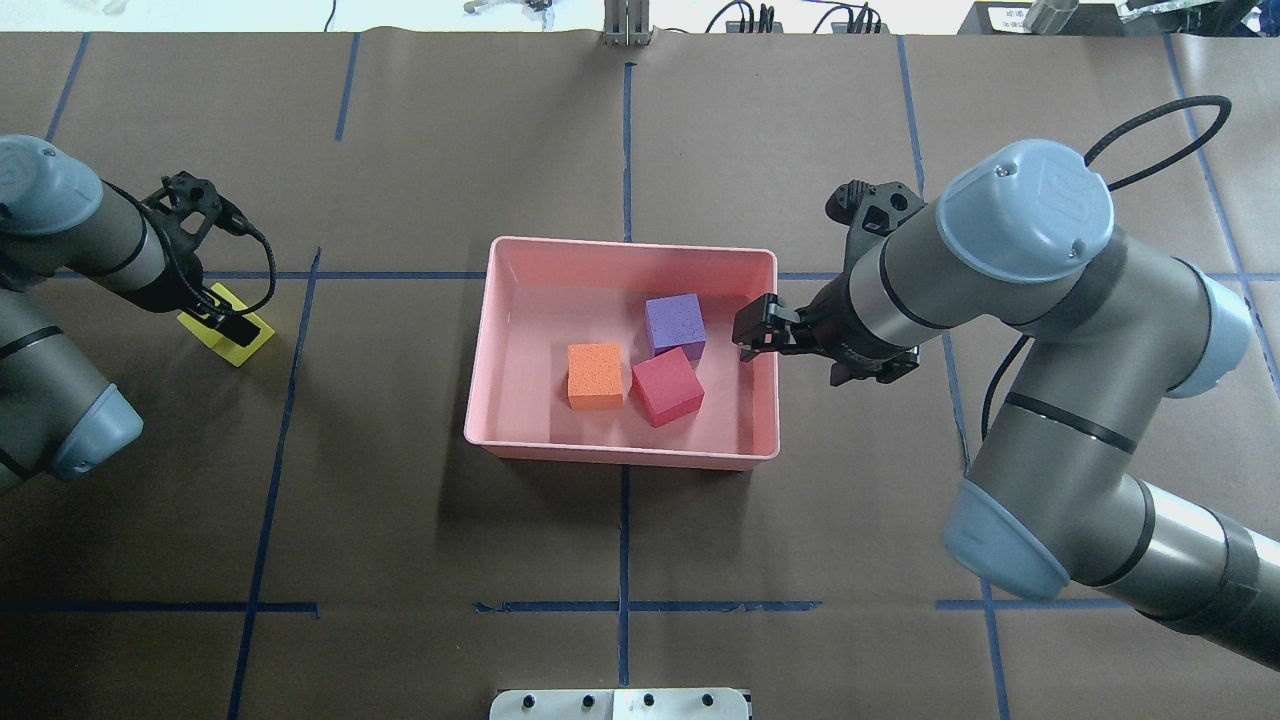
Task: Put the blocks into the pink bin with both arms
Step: 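Carry the yellow cube into the bin with the left gripper while the right withdraws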
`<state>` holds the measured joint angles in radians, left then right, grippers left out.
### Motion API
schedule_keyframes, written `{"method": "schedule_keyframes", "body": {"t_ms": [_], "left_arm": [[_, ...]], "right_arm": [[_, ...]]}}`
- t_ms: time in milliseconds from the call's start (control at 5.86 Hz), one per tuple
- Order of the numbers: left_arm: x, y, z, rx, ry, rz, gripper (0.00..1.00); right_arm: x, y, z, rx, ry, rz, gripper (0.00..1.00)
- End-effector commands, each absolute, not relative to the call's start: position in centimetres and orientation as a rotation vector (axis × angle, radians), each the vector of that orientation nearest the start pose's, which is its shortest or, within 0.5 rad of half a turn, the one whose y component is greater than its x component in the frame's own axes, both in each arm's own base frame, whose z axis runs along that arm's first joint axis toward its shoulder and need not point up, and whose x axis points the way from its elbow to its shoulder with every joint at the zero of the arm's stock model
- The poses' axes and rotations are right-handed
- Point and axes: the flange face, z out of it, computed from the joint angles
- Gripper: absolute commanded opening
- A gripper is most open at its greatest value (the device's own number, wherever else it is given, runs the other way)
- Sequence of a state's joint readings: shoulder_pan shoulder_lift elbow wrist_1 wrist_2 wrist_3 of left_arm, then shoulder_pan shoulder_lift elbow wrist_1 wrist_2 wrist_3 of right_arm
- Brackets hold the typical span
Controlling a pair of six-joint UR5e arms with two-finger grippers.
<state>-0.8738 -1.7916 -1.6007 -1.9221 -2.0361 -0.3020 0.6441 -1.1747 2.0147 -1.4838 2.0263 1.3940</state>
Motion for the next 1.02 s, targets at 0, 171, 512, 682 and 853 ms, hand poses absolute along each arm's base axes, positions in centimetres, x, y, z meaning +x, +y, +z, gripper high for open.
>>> {"method": "schedule_keyframes", "body": {"t_ms": [0, 171, 512, 682, 853], "left_arm": [[32.2, -52.0, 49.9, 0.297, 0.688, 0.507, 0.32], [32.7, -51.2, 48.3, 0.253, 0.767, 0.467, 0.1], [33.3, -50.3, 33.6, 0.222, 1.025, 0.264, 0.09], [33.0, -49.5, 26.6, 0.193, 1.13, 0.121, 0.09], [35.5, -47.8, 21.6, 0.123, 1.205, 0.048, 0.09]], "right_arm": [[-33.3, -39.9, 27.9, 0.009, -0.964, 0.176, 1.0], [-29.4, -41.0, 31.1, 0.026, -0.927, 0.145, 1.0], [-20.7, -41.6, 37.3, 0.051, -0.889, 0.025, 1.0], [-19.3, -41.4, 39.1, 0.06, -0.874, -0.022, 1.0], [-19.2, -41.4, 39.6, 0.055, -0.867, -0.026, 1.0]]}}
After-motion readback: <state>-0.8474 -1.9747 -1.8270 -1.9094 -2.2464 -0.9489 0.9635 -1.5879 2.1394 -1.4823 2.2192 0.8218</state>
